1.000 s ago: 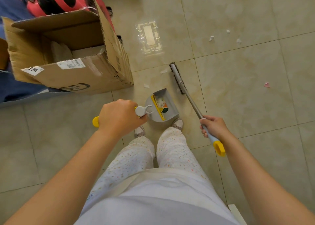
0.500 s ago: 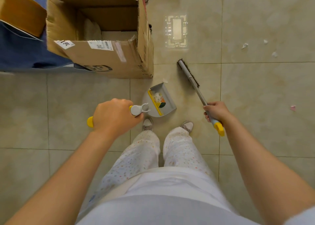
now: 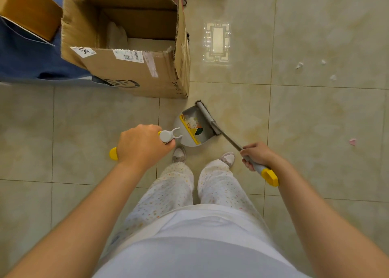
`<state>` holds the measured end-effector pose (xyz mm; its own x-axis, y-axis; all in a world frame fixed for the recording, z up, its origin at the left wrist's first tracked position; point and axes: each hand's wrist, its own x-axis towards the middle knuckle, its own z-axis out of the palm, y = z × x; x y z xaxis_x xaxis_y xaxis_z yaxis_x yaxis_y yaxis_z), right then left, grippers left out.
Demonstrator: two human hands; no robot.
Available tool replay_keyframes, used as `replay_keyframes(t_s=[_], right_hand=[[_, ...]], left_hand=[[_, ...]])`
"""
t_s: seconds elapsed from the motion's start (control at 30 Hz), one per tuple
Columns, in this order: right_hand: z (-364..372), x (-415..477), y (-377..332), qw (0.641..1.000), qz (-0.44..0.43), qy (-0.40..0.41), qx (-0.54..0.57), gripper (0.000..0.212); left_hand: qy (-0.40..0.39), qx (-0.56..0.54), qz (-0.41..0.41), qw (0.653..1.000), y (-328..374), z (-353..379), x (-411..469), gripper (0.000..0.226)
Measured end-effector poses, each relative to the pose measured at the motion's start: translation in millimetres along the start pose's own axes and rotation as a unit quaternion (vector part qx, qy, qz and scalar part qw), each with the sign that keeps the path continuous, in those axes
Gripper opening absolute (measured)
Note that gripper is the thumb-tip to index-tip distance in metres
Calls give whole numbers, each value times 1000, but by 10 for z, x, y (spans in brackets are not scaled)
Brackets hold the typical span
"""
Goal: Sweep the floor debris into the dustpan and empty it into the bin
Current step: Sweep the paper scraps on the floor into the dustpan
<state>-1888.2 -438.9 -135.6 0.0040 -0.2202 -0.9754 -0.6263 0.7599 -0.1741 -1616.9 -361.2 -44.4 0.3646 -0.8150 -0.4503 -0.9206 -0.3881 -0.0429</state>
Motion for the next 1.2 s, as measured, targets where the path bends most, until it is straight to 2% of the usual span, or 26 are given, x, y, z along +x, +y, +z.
replay_keyframes(t_s=[0.23,0.57,0.7,0.93,1.0,1.07,1.13,1.2], right_hand=[[-149,-304,58,998,14,-25,53,7],[-59,-370,94,996,-7,36,77,11],[37,-303,97,994,-16,51,95,19],[626,-91,156,997,-53,48,7,31],[736,-93,145,998,-41,22,46,20],[718,-107,147,986,7,-29,164,12],[564,-146,202,951,60,-94,287,16],[349,-198,298,920,86,-129,359,17]], left_hand=[[-5,-10,12,1000,-69,22,3,43],[-8,-25,19,999,-207,95,-18,46],[-3,-26,25,999,-217,122,-22,46],[5,-22,39,999,-249,174,-49,46],[8,-25,42,999,-251,181,-52,47],[9,-27,40,999,-268,191,-56,48],[10,-27,41,999,-293,196,-48,48],[10,-27,46,999,-322,194,-27,47]])
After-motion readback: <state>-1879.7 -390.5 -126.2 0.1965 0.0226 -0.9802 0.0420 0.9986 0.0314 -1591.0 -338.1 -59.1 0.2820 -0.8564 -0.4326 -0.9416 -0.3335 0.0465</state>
